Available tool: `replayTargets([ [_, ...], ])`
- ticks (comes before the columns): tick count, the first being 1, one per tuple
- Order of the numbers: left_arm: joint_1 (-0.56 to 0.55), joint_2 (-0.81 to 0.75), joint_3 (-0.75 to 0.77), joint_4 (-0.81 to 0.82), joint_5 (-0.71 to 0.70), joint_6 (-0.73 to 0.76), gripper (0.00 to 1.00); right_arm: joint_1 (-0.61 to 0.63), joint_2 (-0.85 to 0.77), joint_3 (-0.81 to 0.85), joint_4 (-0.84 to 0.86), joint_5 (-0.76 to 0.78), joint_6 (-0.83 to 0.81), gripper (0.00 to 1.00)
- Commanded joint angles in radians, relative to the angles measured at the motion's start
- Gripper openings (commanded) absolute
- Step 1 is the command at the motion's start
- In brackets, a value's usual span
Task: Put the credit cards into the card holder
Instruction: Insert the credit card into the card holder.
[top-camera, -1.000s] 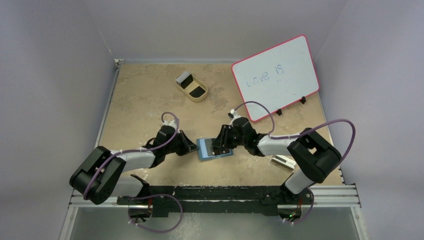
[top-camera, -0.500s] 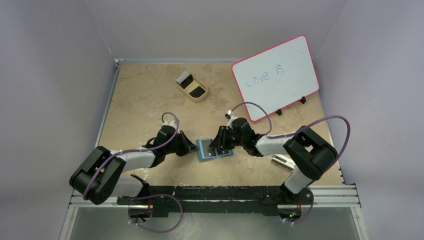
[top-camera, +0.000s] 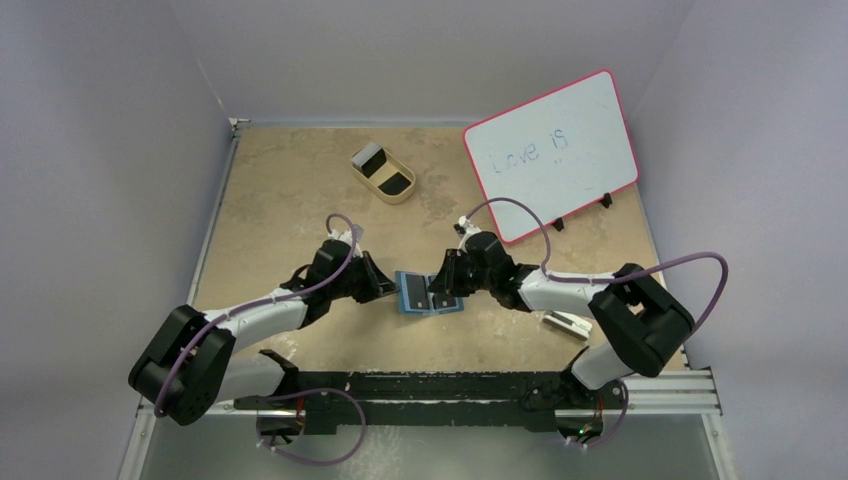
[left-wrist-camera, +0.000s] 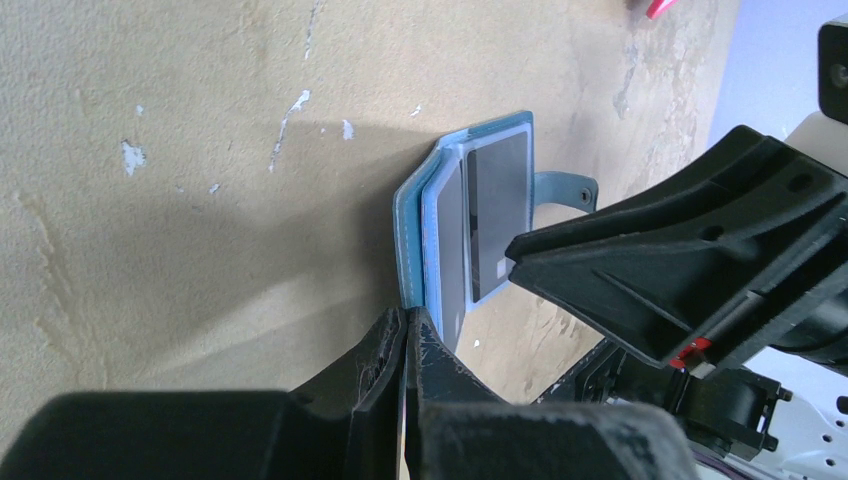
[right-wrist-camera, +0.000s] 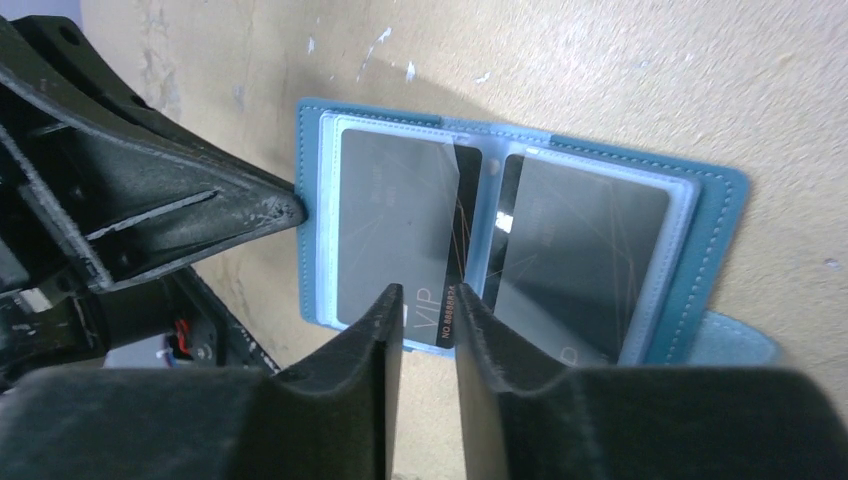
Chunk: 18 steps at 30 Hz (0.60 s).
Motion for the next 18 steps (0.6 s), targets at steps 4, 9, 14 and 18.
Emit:
replayTargets([
  [4, -0.005, -0.031, 0.042, 0.052, 0.032, 0.002, 0.07, 0.000, 0.060, 0.060, -0.024, 0.063, -0.061, 0.17],
  [9, -0.005, -0.022, -0.017, 0.247, 0.072, -0.088, 0.23, 0.000, 0.104, 0.062, 0.000, 0.051, -0.076, 0.16],
  [14, -0.005, 0.009, -0.039, 0.322, 0.083, -0.111, 0.28, 0.000, 0.117, 0.049, 0.023, 0.044, -0.068, 0.16],
  [18, -0.005, 0.039, -0.035, 0.346, 0.086, -0.108, 0.28, 0.000, 0.115, 0.043, 0.029, 0.041, -0.062, 0.16],
])
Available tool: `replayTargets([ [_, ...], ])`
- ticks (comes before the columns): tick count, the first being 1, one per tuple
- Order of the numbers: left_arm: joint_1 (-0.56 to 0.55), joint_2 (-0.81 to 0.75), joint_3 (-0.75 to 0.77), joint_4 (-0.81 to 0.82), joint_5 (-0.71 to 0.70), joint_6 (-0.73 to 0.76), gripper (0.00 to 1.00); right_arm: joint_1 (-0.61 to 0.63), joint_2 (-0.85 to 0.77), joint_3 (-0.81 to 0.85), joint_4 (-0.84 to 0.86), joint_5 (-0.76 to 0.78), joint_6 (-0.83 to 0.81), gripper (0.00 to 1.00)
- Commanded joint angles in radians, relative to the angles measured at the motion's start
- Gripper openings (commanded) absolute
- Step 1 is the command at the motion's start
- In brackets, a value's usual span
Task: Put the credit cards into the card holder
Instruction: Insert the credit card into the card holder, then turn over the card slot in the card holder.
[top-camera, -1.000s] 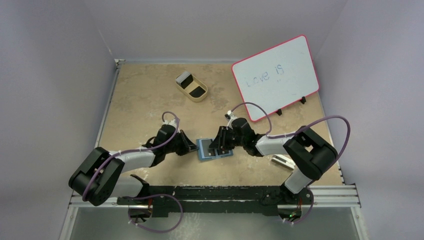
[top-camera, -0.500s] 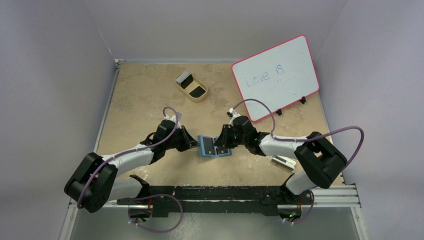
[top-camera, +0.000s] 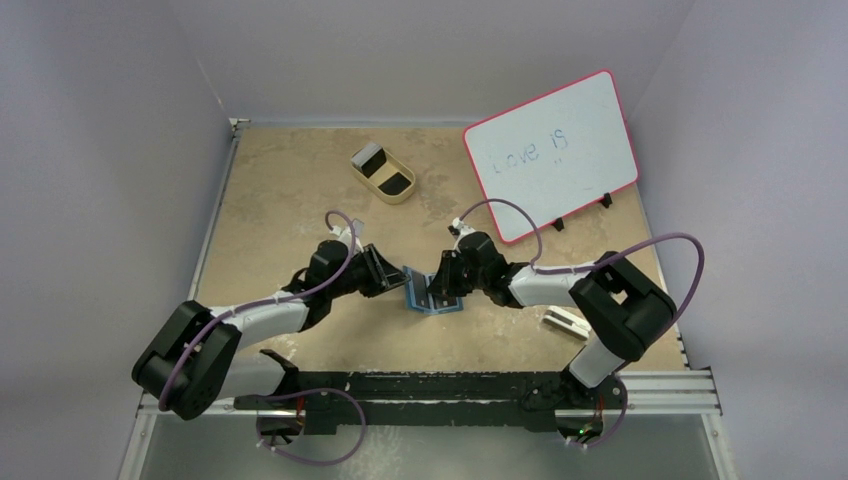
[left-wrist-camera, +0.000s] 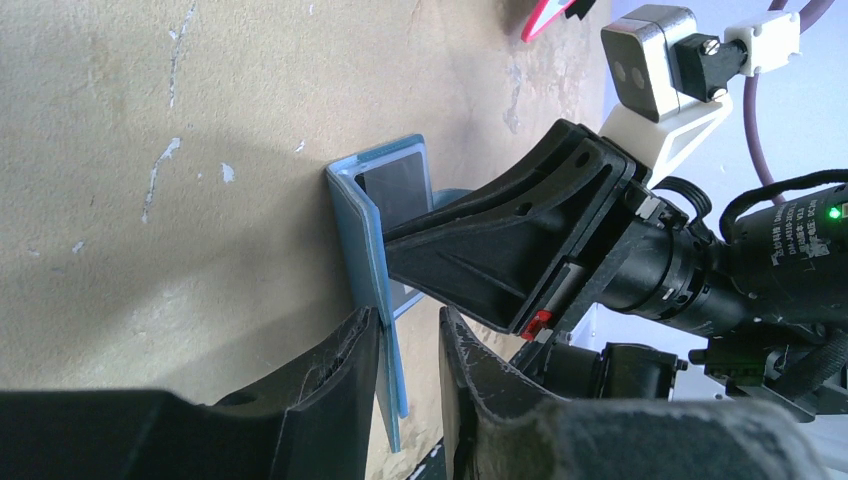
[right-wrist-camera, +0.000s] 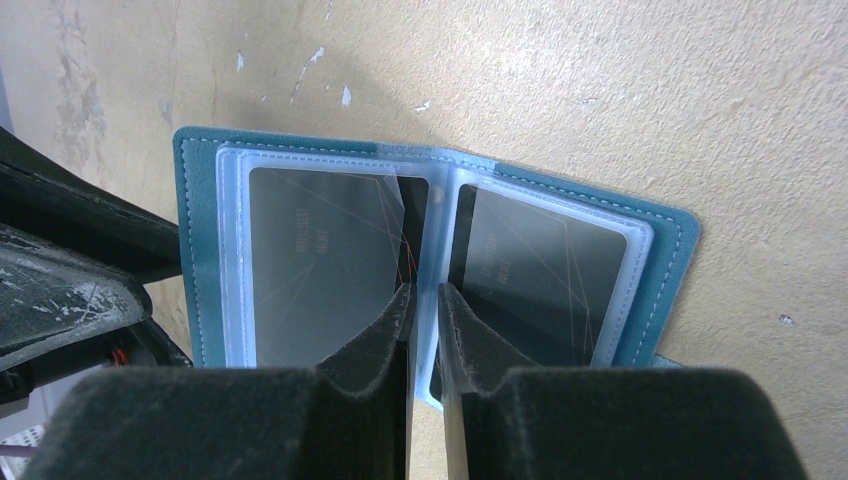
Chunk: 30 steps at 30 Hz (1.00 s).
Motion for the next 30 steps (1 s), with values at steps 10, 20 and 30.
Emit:
replayTargets([
  [10, -0.017, 0.068, 0.026, 0.090, 0.011, 0.030, 0.20, 0.000, 0.013, -0.003, 0.022, -0.002, -0.007, 0.16],
  [20, -0.021, 0.038, 0.044, 0.070, 0.034, 0.040, 0.00, 0.001, -0.010, 0.006, 0.023, -0.001, -0.003, 0.27],
  [30, -0.023, -0.043, 0.149, -0.250, -0.028, 0.134, 0.00, 0.008, -0.173, 0.025, -0.046, 0.010, 0.007, 0.56],
])
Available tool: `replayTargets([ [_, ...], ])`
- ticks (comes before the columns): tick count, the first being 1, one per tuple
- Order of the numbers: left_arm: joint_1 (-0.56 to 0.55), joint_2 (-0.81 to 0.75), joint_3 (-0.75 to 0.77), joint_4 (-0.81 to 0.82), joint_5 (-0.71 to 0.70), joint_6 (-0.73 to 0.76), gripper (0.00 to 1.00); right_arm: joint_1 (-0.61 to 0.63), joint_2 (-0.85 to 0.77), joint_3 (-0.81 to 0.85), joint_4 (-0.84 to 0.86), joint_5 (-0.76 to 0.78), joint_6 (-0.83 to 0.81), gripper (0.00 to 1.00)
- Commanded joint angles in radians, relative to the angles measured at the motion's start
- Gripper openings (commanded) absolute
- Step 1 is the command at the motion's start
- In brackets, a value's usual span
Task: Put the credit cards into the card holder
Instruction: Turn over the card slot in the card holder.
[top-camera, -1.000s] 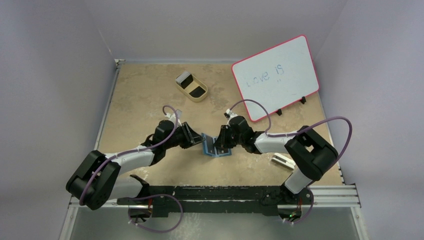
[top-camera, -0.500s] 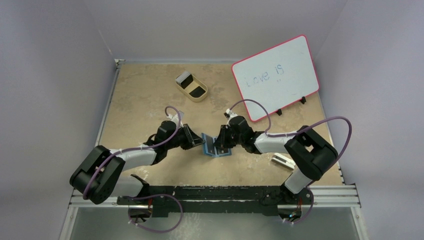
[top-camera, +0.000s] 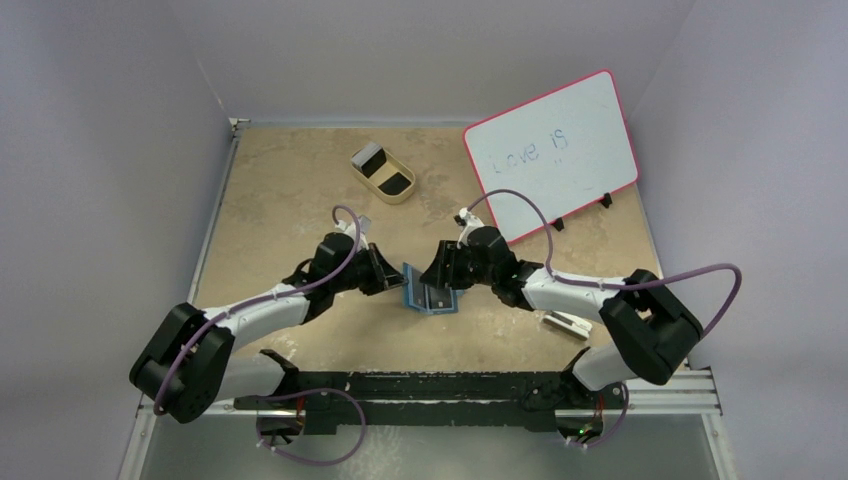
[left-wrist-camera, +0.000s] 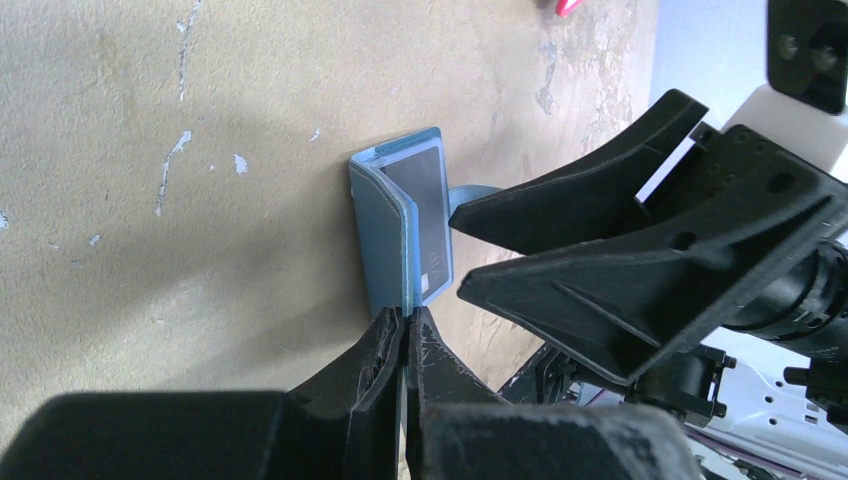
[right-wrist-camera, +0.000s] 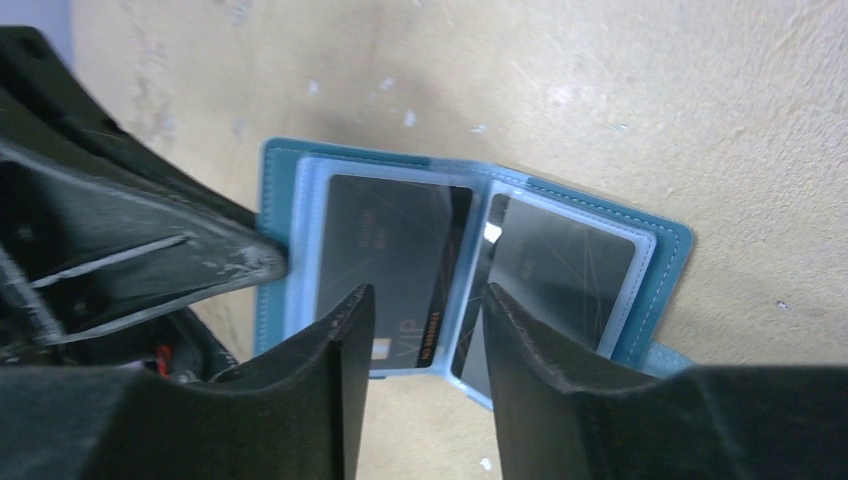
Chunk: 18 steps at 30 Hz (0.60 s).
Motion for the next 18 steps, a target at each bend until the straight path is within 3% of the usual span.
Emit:
replayTargets([
  [1, -0.007, -0.052, 0.079, -0.103, -0.020, 0.054, 0.00, 0.009, -0.037, 0.034, -0.019, -0.001, -0.002, 0.59],
  [6, -0.028, -0.054, 0.165, -0.293, -0.087, 0.109, 0.00, 0.014, -0.004, 0.053, -0.006, -0.017, -0.010, 0.64],
  [10, -0.039, -0.051, 0.218, -0.405, -0.138, 0.167, 0.00, 0.015, 0.002, 0.051, -0.028, 0.030, -0.018, 0.55],
  [16, -0.044, -0.035, 0.206, -0.341, -0.107, 0.142, 0.00, 0.015, 0.068, 0.051, 0.027, -0.001, -0.033, 0.41],
  [18, -0.044, -0.028, 0.194, -0.307, -0.097, 0.126, 0.05, 0.015, 0.090, 0.061, 0.035, -0.007, -0.039, 0.39],
])
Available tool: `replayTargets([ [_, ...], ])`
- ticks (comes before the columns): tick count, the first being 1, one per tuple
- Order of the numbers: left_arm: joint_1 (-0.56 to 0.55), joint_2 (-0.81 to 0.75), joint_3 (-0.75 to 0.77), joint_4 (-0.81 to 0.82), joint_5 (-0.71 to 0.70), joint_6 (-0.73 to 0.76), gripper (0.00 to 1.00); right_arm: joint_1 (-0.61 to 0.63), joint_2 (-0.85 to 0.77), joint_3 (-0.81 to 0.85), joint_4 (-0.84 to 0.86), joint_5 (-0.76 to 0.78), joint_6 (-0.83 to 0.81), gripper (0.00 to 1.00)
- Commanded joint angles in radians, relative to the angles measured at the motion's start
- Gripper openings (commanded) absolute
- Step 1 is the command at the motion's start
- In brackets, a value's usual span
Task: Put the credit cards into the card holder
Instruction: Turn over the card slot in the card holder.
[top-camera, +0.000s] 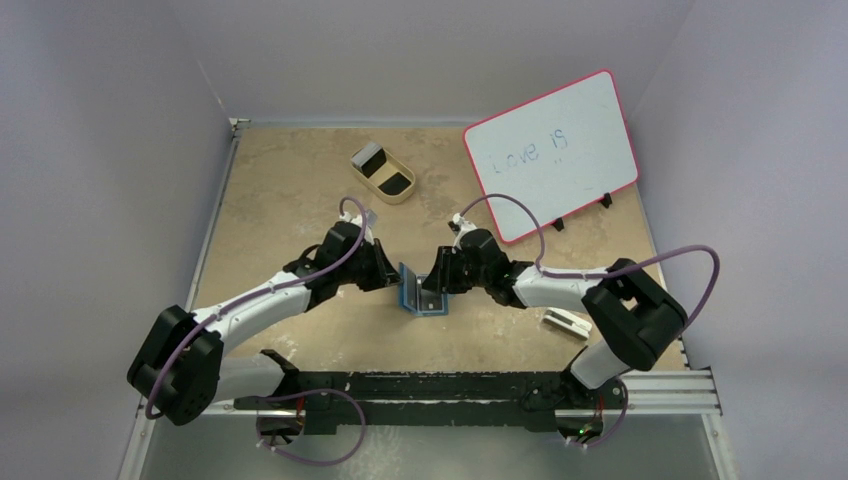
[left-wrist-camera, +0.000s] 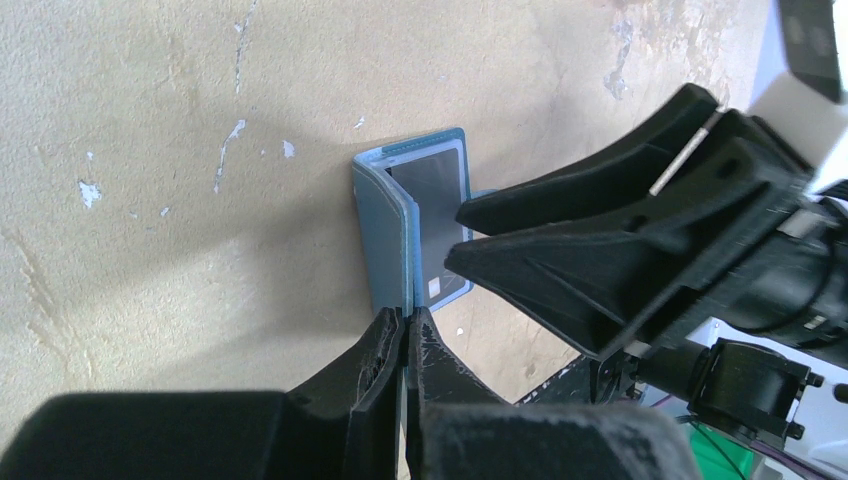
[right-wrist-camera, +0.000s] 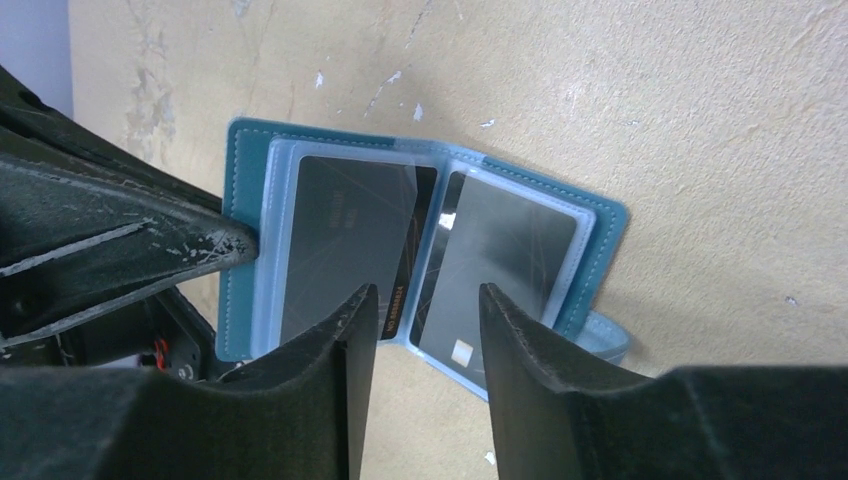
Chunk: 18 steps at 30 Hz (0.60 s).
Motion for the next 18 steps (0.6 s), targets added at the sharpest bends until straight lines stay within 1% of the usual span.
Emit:
replayTargets([
  [1, -0.005, 0.004, 0.008, 0.074, 0.012, -0.003, 0.08, 0.003, 0.049, 0.054, 0.043, -0.008, -0.029, 0.39],
  [3, -0.005, 0.011, 0.004, 0.088, 0.013, -0.007, 0.14, 0.003, 0.060, 0.060, 0.043, -0.009, -0.034, 0.37],
  [5, -0.005, 0.016, 0.000, 0.098, 0.014, -0.009, 0.19, 0.003, 0.068, 0.061, 0.048, -0.015, -0.036, 0.37],
  [10, -0.005, 0.021, -0.010, 0.115, 0.016, -0.011, 0.22, 0.003, 0.080, 0.055, 0.060, -0.021, -0.034, 0.35],
  [13, -0.005, 0.029, -0.013, 0.119, 0.013, -0.006, 0.22, 0.003, 0.084, 0.053, 0.064, -0.025, -0.033, 0.34],
  [18, -0.005, 0.053, -0.019, 0.142, 0.021, -0.002, 0.16, 0.003, 0.087, 0.052, 0.065, -0.024, -0.033, 0.34],
])
